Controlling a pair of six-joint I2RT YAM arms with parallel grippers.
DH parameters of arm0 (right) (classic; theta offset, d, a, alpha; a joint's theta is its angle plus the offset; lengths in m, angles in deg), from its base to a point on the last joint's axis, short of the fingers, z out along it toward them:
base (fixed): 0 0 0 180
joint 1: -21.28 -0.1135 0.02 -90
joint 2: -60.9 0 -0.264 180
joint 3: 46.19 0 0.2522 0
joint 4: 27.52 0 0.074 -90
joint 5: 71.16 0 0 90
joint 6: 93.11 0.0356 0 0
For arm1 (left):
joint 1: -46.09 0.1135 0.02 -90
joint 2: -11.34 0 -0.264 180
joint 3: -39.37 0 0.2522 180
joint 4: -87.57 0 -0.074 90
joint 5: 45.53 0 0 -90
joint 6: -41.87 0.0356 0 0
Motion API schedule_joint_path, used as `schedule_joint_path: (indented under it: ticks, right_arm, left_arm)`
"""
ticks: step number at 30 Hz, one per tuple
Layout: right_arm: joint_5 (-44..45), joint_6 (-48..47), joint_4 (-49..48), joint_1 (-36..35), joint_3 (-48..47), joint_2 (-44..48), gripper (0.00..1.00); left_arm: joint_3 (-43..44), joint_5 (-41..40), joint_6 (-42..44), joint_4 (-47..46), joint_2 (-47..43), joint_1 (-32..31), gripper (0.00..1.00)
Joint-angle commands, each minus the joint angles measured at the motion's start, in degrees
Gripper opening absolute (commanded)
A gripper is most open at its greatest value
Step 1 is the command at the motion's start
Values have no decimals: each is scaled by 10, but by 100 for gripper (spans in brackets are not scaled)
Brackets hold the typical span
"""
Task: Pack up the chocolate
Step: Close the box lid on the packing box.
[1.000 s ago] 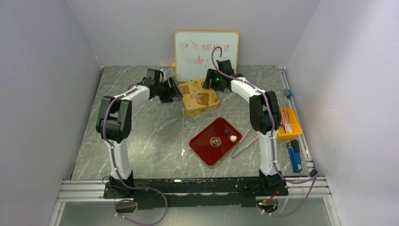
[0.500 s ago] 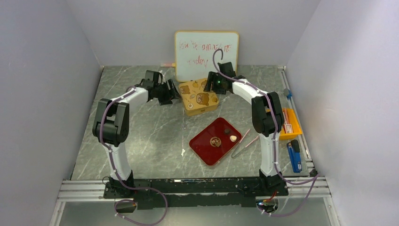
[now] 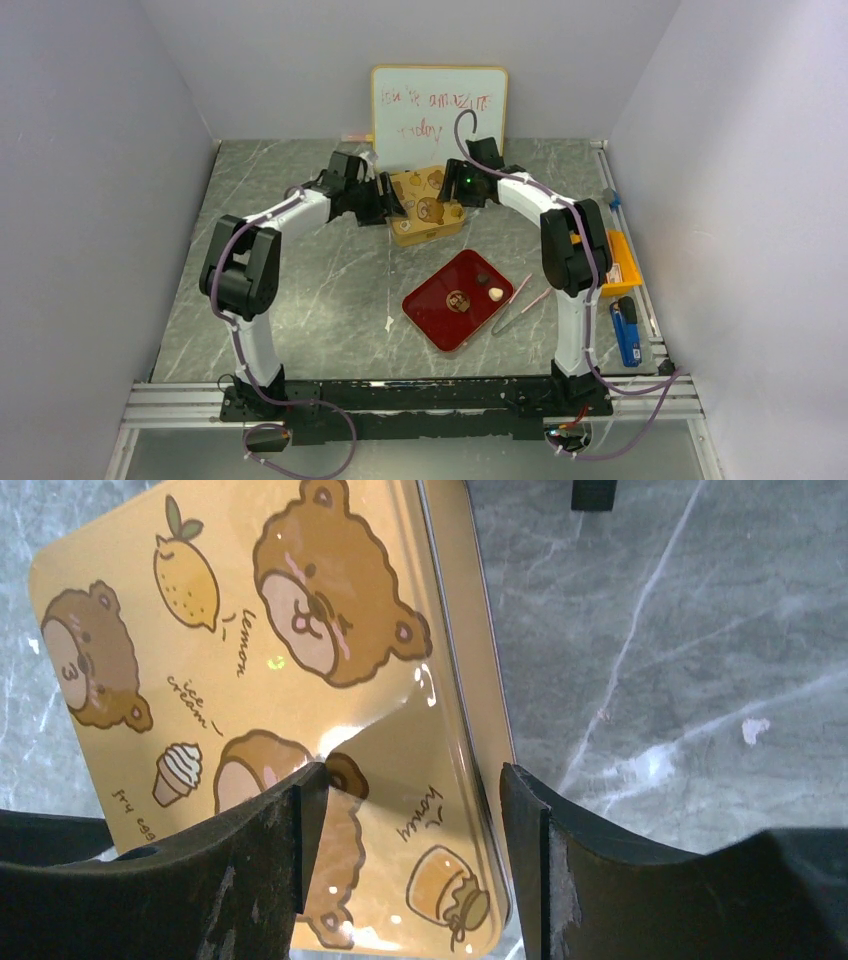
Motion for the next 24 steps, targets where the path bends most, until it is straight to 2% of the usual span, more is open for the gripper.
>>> schedule_joint_path:
  ticks: [1, 14, 24]
  right_arm:
    - [37, -27, 65, -1, 42, 7, 66]
    - [22, -33, 56, -1, 58, 14, 66]
    - [20, -40, 65, -2, 44, 5, 66]
  left_arm:
    - [-11, -10, 2, -10, -16, -21, 70]
    - [-60, -35, -4, -37, -9, -32, 68]
    - [-29, -56, -8, -41, 11, -32, 68]
